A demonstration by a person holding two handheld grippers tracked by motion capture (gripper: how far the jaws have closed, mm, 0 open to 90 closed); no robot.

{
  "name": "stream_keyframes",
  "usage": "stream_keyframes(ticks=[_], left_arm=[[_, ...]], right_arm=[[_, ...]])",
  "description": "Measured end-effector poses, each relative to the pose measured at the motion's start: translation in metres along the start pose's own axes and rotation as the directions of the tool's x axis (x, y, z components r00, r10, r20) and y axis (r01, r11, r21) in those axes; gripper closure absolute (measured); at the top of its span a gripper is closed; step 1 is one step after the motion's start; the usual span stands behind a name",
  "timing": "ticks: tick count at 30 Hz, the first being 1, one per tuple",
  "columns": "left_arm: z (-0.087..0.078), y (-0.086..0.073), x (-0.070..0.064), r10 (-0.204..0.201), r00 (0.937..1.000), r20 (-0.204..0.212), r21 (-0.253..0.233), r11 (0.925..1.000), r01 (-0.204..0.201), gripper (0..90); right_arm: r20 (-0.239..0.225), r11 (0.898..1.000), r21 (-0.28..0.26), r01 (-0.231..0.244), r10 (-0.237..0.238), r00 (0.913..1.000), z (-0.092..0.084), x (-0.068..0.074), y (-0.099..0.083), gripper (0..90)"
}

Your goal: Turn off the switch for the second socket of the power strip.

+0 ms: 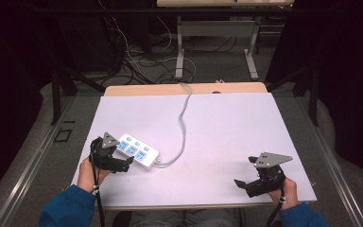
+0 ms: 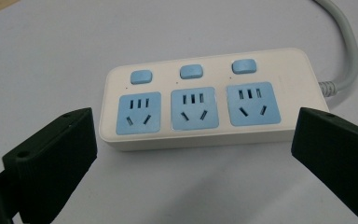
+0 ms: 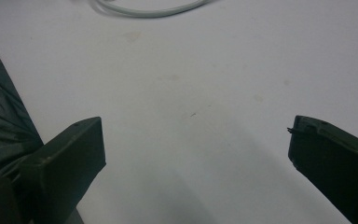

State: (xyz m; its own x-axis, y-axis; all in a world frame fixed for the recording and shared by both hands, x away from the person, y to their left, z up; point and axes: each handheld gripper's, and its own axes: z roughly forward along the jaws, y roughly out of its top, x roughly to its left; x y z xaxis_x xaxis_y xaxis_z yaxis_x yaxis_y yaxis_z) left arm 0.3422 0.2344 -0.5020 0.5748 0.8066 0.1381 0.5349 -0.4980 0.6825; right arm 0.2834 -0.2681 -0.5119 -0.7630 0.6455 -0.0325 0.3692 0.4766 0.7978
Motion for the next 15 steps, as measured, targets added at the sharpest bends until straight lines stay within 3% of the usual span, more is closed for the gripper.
stream_keyframes(ticks=[15], left_arm=[[-0.019,-0.024,-0.004,0.010,0.9999,0.009,-0.001,1.0000,-0.010,0.3]], right_arm=[[-0.001,1.000,0.000,0.006,-0.006,1.0000,0.001,0.000,0.000,3.2]])
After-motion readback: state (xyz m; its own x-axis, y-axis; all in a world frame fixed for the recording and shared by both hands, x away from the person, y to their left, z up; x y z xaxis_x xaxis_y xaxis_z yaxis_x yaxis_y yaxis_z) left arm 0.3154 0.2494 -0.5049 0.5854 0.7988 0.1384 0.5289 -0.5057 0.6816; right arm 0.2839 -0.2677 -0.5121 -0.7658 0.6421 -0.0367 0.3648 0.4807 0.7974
